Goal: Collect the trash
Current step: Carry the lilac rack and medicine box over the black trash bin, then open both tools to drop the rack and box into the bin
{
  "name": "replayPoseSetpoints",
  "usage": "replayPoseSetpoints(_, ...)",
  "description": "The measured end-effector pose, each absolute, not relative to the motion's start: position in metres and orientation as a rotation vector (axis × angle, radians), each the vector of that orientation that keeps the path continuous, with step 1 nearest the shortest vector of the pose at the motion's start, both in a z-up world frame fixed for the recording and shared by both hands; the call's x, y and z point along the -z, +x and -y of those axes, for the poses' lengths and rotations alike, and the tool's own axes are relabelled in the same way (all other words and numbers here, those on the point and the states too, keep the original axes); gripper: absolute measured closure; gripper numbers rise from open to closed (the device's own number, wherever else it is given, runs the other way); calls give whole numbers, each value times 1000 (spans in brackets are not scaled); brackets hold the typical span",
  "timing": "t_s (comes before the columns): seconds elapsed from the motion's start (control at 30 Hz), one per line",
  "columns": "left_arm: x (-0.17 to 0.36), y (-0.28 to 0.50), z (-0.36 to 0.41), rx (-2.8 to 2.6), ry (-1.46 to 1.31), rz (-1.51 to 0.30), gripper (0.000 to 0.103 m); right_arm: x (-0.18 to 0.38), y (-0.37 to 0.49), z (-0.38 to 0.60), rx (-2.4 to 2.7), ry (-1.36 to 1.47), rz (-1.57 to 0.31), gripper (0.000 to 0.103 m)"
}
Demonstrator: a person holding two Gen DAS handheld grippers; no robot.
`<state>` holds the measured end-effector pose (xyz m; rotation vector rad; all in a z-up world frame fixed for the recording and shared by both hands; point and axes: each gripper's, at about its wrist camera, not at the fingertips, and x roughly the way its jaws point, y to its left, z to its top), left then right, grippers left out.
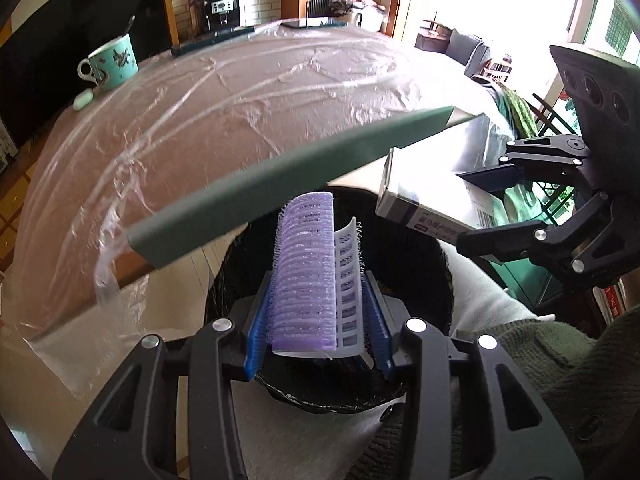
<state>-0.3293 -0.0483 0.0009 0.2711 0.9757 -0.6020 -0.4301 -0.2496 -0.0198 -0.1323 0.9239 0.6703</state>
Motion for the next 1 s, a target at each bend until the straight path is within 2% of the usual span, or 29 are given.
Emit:
replayPoseSetpoints(0.43, 55, -320, 58, 555, 293, -1085, 60, 72, -416, 234, -606, -147, -1018, 53)
replayPoseSetpoints(0.7, 71, -312, 59, 554, 293, -1101, 59, 90, -406, 230, -571, -155, -1040, 53)
replayPoseSetpoints(0.77, 72, -313, 59, 575, 282, -1096, 45, 92, -406, 229, -567, -149, -1040, 49)
replayPoseSetpoints(0.8, 72, -313, 59, 570, 279, -1091, 25, 92, -405, 231, -565, -144, -1040, 37)
replayPoseSetpoints(0.83, 71, -312, 58, 565, 269, -1081, 18, 92, -405, 233, -560, -136, -1033, 32)
replayPoseSetpoints(0.87, 71, -311, 57, 564, 258, -1084, 18, 91, -406, 235, -553, -125, -1026, 29)
replayPoseSetpoints(1.0, 63, -307, 51, 561, 219, -1117, 18, 76, -409, 247, -557, -83, -1025, 28)
